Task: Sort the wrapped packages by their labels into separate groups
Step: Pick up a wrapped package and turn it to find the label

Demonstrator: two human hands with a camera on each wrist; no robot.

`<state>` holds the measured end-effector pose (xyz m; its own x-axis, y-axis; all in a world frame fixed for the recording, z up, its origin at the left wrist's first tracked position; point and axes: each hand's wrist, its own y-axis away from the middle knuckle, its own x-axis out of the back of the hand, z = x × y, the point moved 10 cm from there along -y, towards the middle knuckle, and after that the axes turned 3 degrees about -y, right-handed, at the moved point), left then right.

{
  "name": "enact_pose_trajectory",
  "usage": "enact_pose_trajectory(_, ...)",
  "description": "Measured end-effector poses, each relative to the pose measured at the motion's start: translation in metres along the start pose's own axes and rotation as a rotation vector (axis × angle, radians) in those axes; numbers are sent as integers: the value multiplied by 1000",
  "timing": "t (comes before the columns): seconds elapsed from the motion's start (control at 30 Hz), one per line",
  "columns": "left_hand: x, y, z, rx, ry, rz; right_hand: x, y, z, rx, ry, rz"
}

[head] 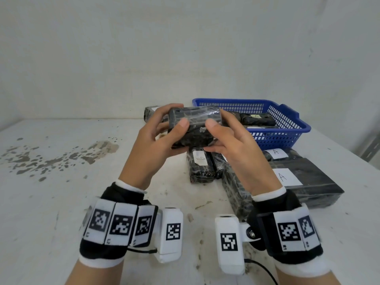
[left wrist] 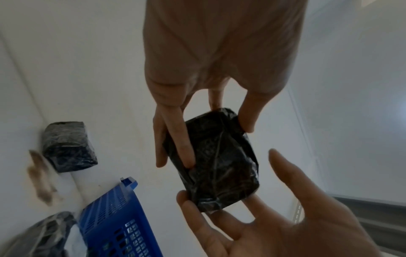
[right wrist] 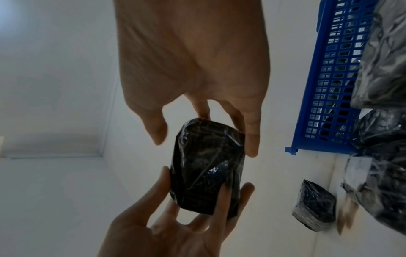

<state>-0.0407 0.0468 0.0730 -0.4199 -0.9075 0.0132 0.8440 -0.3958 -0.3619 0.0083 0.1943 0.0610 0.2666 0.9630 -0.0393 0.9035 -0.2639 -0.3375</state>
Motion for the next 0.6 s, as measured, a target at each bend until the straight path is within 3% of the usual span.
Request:
enact_pose_trajectory(0.2, 3, -3, -7, 42, 71, 12, 0, -1, 4, -24, -27, 9)
enact_pose_trajectory(0.6, 2, -2, 0, -61, -79, 4, -5, 4, 0, -5, 74, -4)
